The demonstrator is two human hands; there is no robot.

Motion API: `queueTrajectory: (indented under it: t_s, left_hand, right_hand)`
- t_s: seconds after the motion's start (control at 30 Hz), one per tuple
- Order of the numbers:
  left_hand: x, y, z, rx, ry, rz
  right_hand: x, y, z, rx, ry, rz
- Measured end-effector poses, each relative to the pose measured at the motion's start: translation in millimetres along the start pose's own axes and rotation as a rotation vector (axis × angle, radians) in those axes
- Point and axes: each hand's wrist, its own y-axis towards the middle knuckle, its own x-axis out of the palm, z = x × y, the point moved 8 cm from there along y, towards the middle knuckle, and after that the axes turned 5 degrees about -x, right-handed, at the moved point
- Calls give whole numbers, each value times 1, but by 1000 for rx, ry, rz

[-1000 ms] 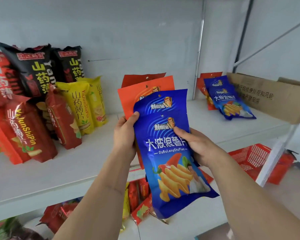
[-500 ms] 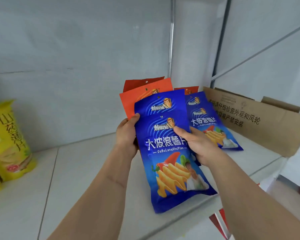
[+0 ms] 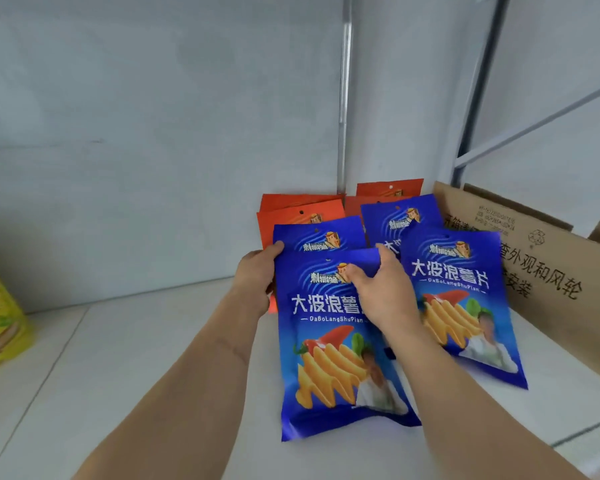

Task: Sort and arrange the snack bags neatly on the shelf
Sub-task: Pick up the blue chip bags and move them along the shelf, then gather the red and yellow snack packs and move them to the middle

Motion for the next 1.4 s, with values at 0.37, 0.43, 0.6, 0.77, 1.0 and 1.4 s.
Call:
queueTrajectory:
  t_s: [0.37, 0.43, 0.6, 0.77, 1.0, 1.4]
  left_hand:
    - [-50, -85, 24, 683, 1267, 642]
    - [-65, -99, 21, 739, 1353, 674]
    - [-114, -137, 13, 795, 1451, 770]
    - [-176, -182, 13, 763, 1417, 879]
    - [-285, -255, 1, 625, 1425, 941]
    - [-493, -382, -28, 450, 1460, 981]
  right_hand:
    - [41, -22, -68, -749, -562, -60]
    - [56, -38, -81, -848, -604, -97]
    - [86, -71, -115, -977, -575, -130]
    - [113, -116, -157, -1085, -494, -167]
    - [173, -219, -211, -1183, -445, -340]
    - [271, -423, -306, -1158, -359, -509]
